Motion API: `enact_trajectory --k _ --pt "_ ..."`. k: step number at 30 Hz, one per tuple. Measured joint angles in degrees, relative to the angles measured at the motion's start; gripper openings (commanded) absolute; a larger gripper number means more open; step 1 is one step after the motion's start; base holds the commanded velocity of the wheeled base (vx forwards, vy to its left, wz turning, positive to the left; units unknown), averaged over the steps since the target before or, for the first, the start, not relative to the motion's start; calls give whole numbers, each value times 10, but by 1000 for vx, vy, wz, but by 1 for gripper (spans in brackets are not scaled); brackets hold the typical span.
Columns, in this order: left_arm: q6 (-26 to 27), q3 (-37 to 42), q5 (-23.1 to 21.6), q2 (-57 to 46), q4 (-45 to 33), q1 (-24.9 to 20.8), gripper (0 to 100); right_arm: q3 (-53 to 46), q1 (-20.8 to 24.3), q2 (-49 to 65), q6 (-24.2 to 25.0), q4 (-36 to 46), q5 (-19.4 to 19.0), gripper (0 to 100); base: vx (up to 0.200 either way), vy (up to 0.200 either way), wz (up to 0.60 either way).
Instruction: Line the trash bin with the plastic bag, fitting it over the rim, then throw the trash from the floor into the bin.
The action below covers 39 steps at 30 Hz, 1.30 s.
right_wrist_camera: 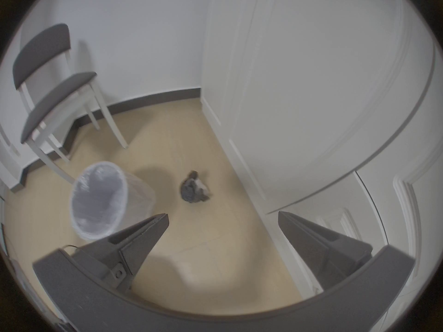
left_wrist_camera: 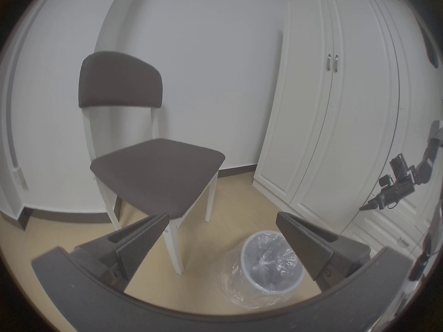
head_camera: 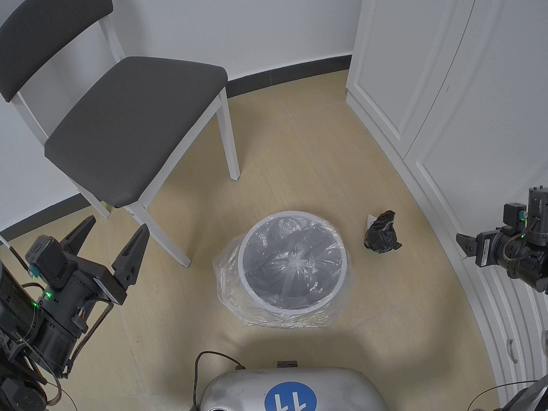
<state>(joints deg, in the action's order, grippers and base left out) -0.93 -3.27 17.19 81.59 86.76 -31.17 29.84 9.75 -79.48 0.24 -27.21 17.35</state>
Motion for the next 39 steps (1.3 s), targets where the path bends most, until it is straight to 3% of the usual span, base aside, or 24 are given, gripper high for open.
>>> enact_trajectory --k 8,14,19,27,30,35,39 --pt "-107 2 12 24 -3 14 100 97 79 23 123 69 0 100 0 0 0" --pt "-56 1 70 54 -3 43 100 141 104 -27 182 102 -19 100 0 0 0" --pt "-32 2 112 65 -2 35 100 154 79 -90 208 105 -88 100 0 0 0" --pt "-13 7 123 46 -2 30 100 178 9 -215 207 -3 -157 100 0 0 0" --pt "-3 9 130 32 -2 35 100 213 -18 -267 186 -18 -184 100 0 0 0" --pt "4 18 138 10 -5 52 100 291 -57 -352 121 -26 -271 100 0 0 0" --pt "9 21 153 -5 -6 65 100 366 -78 -405 103 -30 -303 100 0 0 0"
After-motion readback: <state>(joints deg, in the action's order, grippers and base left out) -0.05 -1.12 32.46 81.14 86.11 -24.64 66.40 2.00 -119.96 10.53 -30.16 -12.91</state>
